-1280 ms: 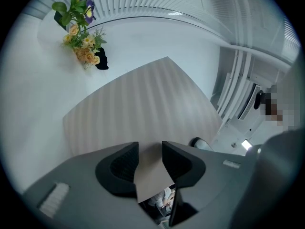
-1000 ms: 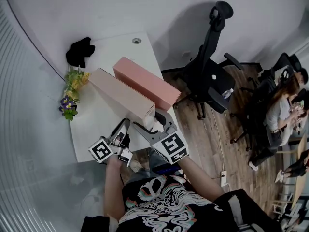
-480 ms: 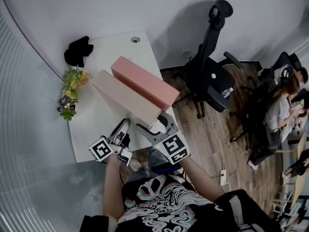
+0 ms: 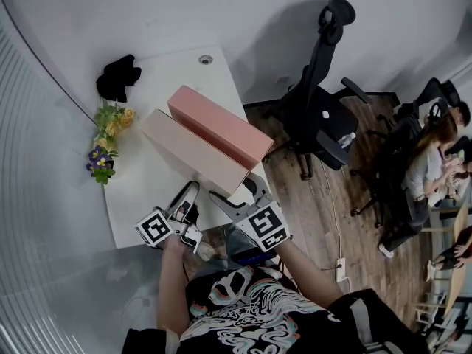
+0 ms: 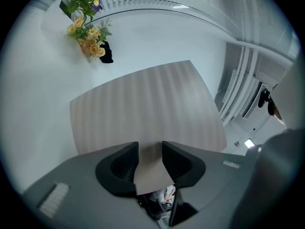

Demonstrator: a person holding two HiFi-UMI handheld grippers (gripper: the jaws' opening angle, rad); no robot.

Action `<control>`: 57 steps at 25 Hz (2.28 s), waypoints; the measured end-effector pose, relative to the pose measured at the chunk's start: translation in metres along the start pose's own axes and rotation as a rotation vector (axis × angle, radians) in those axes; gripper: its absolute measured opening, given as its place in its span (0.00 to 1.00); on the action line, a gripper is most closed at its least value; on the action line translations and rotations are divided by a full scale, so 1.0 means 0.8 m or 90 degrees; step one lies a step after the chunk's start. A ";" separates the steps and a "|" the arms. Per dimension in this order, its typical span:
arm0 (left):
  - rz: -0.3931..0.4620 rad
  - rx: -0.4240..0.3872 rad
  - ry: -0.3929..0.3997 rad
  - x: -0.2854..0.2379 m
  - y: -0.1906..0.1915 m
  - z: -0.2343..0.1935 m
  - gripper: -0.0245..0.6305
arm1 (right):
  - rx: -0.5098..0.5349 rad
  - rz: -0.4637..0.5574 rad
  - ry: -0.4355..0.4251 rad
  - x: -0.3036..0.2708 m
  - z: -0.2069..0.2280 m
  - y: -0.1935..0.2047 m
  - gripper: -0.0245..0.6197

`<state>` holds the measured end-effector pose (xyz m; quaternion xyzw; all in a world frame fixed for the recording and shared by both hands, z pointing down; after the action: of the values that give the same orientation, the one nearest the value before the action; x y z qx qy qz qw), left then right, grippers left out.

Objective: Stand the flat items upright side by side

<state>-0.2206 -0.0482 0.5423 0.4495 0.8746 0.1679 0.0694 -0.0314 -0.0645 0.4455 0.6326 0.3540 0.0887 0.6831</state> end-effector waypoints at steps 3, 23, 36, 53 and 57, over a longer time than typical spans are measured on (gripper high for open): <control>0.000 -0.007 -0.004 0.001 0.001 0.002 0.25 | 0.003 0.008 -0.001 0.007 0.000 -0.002 0.52; -0.017 0.051 -0.059 0.008 0.022 -0.040 0.25 | -0.003 0.026 0.015 0.042 0.004 0.007 0.51; -0.043 0.068 -0.077 -0.004 0.036 -0.055 0.25 | 0.018 0.034 0.014 0.056 0.003 0.006 0.45; -0.049 0.068 -0.074 -0.027 0.031 -0.058 0.25 | 0.032 0.019 0.041 0.052 0.017 0.002 0.45; -0.051 0.065 -0.076 -0.030 0.029 -0.057 0.25 | 0.027 0.013 0.053 0.052 0.018 0.001 0.45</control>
<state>-0.2012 -0.0656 0.5923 0.4261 0.8937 0.0933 0.1052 0.0078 -0.0521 0.4299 0.6463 0.3778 0.1144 0.6531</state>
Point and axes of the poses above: the fingertips, and each gripper's own axes: x backward along the fingers, z to its right, y out of its underside, the point moved 9 cm from there along x, backward along the fingers
